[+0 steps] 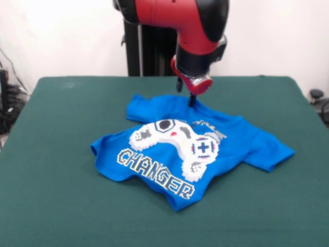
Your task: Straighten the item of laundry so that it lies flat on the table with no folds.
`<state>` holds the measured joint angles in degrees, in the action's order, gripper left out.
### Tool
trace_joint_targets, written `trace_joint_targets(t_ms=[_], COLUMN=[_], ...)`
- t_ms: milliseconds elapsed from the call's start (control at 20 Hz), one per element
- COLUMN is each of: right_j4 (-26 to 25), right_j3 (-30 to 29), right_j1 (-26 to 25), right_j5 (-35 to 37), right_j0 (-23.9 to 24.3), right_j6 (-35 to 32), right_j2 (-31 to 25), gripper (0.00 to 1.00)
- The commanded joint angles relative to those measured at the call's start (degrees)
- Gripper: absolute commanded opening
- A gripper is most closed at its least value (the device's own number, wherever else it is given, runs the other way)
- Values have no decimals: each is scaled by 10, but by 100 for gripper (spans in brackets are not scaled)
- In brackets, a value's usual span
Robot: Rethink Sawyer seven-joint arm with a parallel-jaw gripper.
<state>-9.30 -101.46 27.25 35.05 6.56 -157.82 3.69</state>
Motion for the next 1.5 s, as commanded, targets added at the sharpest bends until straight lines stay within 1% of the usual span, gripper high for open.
trace_joint_targets(t_ms=[50,200,350,600,750,950,1050,1200,1350,1500], right_j4=[-45,-58,-69,-69,-58,-23,4,62,110,135], right_j3=[-19,2,18,33,37,36,19,-11,-9,-6], right_j1=[-74,-109,-130,-149,-153,-162,-157,-142,-151,-158], right_j5=[-50,-70,-81,-85,-63,-18,14,92,177,225], right_j0=[-13,-21,-32,-33,-43,-19,-1,32,53,56], right_j6=[48,29,10,2,-18,-16,-16,-15,-15,-14], right_j2=[-59,-50,-39,-35,-24,-40,-56,-85,-98,-105], gripper=[100,100,100,100,100,100,100,100,100,100])
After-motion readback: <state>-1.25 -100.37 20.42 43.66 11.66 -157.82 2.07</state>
